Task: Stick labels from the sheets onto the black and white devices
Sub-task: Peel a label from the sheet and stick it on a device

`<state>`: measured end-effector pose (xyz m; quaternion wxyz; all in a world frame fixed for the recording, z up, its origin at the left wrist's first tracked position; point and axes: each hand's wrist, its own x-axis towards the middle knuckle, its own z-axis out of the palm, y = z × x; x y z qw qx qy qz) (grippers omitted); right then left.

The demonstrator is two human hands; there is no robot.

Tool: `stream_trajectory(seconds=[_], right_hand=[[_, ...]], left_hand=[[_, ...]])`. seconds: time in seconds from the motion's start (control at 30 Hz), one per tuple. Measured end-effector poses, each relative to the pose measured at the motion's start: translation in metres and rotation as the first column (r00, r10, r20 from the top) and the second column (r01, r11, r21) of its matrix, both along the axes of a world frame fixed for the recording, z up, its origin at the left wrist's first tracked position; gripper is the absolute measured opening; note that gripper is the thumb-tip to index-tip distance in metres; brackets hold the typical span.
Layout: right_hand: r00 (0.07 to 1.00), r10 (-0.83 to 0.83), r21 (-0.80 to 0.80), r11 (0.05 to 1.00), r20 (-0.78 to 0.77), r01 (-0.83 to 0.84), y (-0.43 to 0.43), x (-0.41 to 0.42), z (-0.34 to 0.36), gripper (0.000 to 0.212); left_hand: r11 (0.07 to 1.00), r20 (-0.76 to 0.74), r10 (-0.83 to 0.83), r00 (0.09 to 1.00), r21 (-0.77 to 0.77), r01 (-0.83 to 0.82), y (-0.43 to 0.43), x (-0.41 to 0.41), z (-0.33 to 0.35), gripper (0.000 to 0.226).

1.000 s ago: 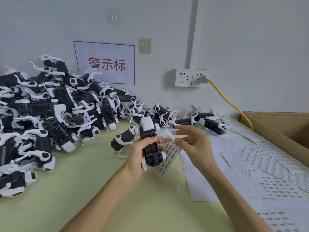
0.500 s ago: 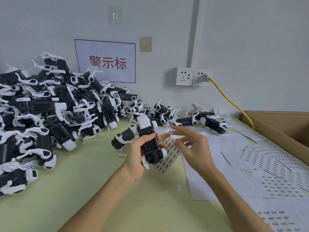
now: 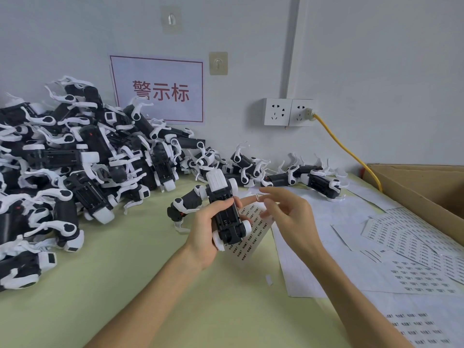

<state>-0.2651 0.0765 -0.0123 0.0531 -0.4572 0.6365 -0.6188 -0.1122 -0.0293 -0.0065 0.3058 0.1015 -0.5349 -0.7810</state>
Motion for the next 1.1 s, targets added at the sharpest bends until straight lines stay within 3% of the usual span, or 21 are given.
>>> stream_trajectory(seconds=[0.13, 0.57, 0.87, 1.07, 1.1], right_hand=[[0.995, 0.033, -0.005, 0.999, 0.090, -0.033, 0.0018, -0.0041, 0.0059, 0.012], [0.997, -0.031, 0.091, 0.996, 0.068, 0.024, 0.0013, -0.0048, 0.0056, 0.010], [0.998, -0.044, 0.084, 0.995, -0.052, 0.048, 0.0001, 0.0022, 0.0026, 0.018], [1.000, 0.016, -0.002, 1.000, -0.020, -0.016, 0.0040, 0.0037, 0.0065, 0.007], [0.998, 0.054, 0.011, 0.998, -0.012, -0.054, 0.0044, 0.0045, 0.0064, 0.021]], left_hand=[[0.998, 0.037, -0.016, 0.999, -0.063, 0.018, 0.0027, 0.0010, 0.0003, 0.014], [0.968, 0.055, 0.014, 0.998, -0.252, 0.000, 0.0077, 0.0004, -0.0008, 0.016], [0.982, 0.065, 0.058, 0.996, -0.183, -0.045, 0.0092, -0.0017, -0.0006, 0.012], [0.991, 0.059, 0.131, 0.990, -0.008, -0.131, 0.0018, -0.0010, 0.0015, 0.019], [0.989, 0.062, 0.144, 0.988, 0.019, -0.146, 0.0007, -0.0010, 0.0016, 0.022]])
